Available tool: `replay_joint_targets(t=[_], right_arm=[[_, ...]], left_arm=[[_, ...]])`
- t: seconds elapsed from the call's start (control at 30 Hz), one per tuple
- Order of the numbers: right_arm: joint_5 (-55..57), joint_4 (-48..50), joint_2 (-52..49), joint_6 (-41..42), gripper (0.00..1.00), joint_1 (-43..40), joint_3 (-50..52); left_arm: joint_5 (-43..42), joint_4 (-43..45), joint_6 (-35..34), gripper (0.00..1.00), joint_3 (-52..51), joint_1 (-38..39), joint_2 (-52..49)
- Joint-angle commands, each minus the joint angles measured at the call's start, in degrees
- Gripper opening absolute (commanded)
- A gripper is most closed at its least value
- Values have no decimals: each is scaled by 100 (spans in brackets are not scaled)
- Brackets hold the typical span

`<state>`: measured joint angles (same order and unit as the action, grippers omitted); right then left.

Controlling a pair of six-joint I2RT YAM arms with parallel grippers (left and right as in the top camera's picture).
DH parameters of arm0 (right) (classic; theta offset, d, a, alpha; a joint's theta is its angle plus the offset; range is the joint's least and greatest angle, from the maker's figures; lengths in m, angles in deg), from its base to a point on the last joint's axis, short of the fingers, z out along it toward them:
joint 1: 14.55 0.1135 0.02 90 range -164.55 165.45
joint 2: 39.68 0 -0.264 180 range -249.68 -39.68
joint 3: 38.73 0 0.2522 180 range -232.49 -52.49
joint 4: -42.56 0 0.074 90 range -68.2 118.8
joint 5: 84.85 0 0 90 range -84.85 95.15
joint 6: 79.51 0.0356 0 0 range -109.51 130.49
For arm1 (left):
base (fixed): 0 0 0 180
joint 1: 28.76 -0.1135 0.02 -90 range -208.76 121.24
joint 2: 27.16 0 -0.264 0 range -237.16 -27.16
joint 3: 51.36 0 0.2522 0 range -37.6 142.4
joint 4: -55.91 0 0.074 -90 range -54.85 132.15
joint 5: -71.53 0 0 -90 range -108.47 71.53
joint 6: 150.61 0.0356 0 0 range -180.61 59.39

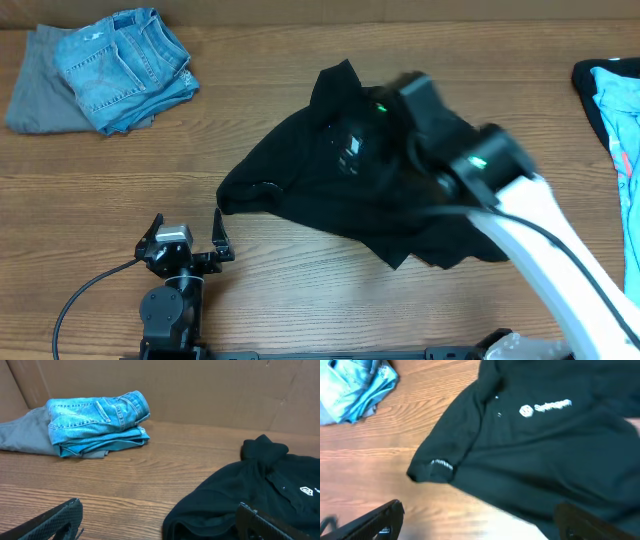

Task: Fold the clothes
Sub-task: 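Drag the black shirt with the right gripper to table center, then reach the left gripper to the shirt's left side and grasp it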

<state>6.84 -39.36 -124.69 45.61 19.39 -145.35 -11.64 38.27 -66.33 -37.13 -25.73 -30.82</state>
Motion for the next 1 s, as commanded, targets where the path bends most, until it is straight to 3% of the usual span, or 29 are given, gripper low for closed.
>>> replay_joint_targets(t=[0.0, 0.13, 0.27, 0.4, 0.67, 0.83, 0.97], right_arm=[[-116, -916, 120, -76, 100, -42, -94], [-138, -1823, 28, 564, 100, -13, 175], [-133, -1880, 13, 1023, 100, -15, 962], [-197, -1051, 13, 1475, 100, -15, 2033], [-1484, 1226, 11, 1471, 93, -31, 3807], [-1591, 1504, 13, 1467, 100, -31, 4019], [-1587, 1582, 13, 1464, 100, -26, 4019]], left_arm=[[-31, 7, 103, 100, -20, 22, 7], [-31, 7, 105, 100, -20, 22, 7], [-31, 7, 105, 100, -20, 22, 7], [-31, 7, 105, 100, -20, 22, 7], [-31, 7, 105, 100, -20, 22, 7], [-31, 4, 105, 100, -20, 22, 7], [-31, 7, 105, 100, -20, 22, 7]])
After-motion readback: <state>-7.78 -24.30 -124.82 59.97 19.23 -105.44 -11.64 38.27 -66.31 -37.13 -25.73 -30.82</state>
